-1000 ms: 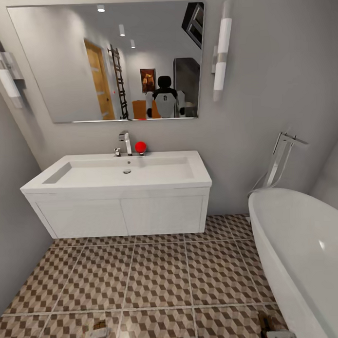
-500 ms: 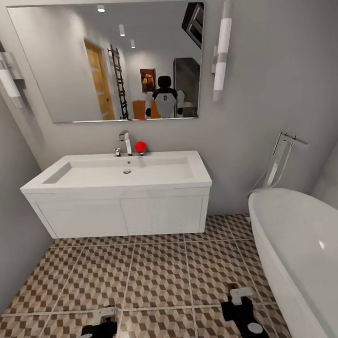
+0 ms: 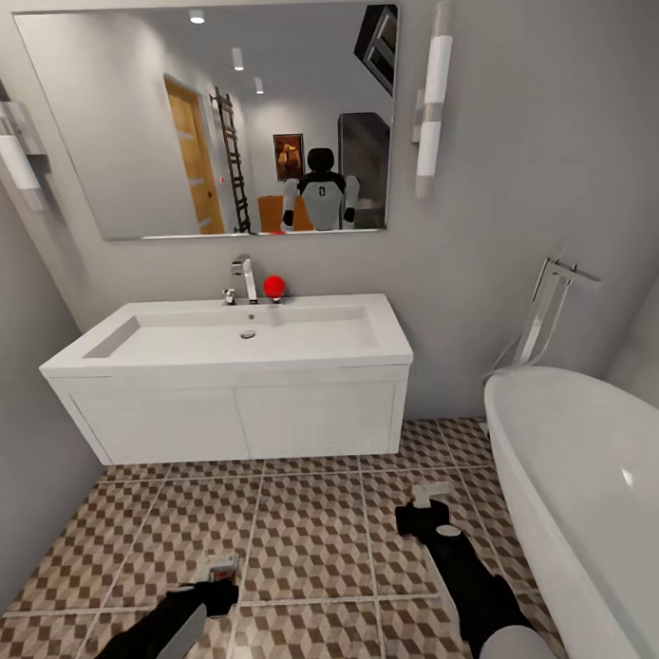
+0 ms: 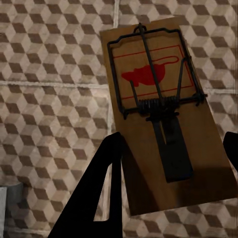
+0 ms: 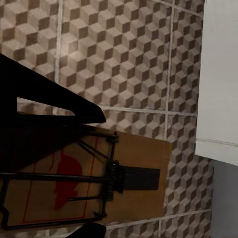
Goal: Take the four mousetraps from the cabinet in the bathroom and place them on the bathroom floor. Make sure all four end up on the same floor surface, and ensure that at least two of them are either under or directly next to the same bathroom sink.
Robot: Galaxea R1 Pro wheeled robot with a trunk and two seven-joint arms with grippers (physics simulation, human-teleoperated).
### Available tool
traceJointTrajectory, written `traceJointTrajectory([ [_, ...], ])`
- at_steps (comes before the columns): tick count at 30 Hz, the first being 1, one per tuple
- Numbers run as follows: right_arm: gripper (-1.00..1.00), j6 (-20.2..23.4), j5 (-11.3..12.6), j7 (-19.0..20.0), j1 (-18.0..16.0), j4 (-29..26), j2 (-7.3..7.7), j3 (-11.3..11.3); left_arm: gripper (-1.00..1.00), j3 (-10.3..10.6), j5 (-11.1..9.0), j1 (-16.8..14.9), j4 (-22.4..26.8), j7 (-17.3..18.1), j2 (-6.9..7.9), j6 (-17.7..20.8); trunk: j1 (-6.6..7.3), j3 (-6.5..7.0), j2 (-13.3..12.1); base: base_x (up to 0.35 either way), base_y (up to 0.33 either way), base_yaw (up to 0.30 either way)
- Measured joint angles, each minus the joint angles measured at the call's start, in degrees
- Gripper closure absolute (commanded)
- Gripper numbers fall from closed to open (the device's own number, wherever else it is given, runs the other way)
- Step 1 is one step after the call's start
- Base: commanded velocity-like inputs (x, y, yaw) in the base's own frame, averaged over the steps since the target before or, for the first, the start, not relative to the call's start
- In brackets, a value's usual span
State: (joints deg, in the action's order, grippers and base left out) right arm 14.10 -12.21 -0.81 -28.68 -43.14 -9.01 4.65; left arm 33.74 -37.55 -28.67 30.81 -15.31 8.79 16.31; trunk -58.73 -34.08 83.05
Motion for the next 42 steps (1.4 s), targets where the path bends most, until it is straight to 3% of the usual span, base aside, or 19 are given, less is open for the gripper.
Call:
traceJointTrajectory([
  [4,1.00,0.0,-0.1,0.2,-0.2,-0.2,0.20,-3.6,1.00,0.1,0.2,-0.2,3.0,0.1,0.37,-2.8,0.00,0.00,0.0,0.000,0.000,0.000],
  [8,1.00,0.0,-0.1,0.3,-0.2,-0.2,0.26,-4.8,1.00,0.2,0.3,-0.2,5.6,0.1,1.89,-3.4,0.00,0.00,0.0,0.000,0.000,0.000],
  [18,1.00,0.0,-0.1,0.3,-0.2,-0.3,0.24,-5.1,1.00,0.4,0.4,-0.2,6.9,0.2,2.46,-3.6,0.00,0.00,0.0,0.000,0.000,0.000],
  [24,1.00,0.1,-0.1,0.2,-0.2,-0.7,0.32,-5.0,1.00,0.6,0.3,-0.1,10.4,0.2,2.45,-3.4,0.00,0.00,0.0,0.000,0.000,0.000],
  [42,1.00,0.4,-0.2,0.1,-0.2,-4.0,0.32,-5.0,1.00,0.6,0.3,-0.1,11.6,0.1,2.45,-3.3,0.00,-0.01,0.0,0.000,0.000,0.000],
])
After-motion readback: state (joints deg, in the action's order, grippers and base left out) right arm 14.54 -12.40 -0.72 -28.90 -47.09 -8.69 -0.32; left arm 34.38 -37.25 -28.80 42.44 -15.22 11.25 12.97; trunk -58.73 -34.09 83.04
